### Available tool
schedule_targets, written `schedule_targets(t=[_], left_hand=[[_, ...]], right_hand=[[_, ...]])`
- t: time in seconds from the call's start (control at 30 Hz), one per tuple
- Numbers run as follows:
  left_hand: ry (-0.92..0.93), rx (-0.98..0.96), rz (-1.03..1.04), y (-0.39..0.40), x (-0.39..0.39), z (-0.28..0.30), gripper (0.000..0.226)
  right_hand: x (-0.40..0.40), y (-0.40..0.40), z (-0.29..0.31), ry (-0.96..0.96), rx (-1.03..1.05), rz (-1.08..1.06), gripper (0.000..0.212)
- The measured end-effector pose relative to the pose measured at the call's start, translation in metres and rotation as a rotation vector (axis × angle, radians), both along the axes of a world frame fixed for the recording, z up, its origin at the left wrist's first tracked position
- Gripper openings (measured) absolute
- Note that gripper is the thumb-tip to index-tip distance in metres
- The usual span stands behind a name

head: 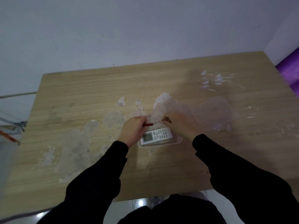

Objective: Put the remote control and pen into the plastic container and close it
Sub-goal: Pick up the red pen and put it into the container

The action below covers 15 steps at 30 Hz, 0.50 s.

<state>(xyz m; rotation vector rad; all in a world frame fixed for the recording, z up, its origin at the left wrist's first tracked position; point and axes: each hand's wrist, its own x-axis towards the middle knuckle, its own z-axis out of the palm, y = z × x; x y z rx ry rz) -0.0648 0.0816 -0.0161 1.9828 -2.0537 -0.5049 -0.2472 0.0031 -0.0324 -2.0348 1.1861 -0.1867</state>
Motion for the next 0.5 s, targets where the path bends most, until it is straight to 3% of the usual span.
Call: schedule_targets(t=[0.1, 0.2, 0.3, 0.5], left_hand=[[-0.346, -0.001, -0.115, -0.008, -0.008, -0.008, 0.007], [-0.482, 0.004, -0.132, -0.012, -0.012, -0.018, 0.007], [-0.462, 0.010, -0.109, -0.014, -0.011, -0.025, 0.010], [-0.141, -0.218, 0.033, 0.017, -0.005, -0.028, 0.034]], right_hand=[[0.007, 0.006, -0.008, 0.165, -0.198, 0.107, 0.015], [0.013, 0.009, -0.017, 0.250, -0.345, 0.134, 0.013], [0.015, 0.008, -0.019, 0.254, -0.293, 0.075, 0.015], [-0.001, 0.017, -0.018, 0.129, -0.181, 0.062, 0.020]])
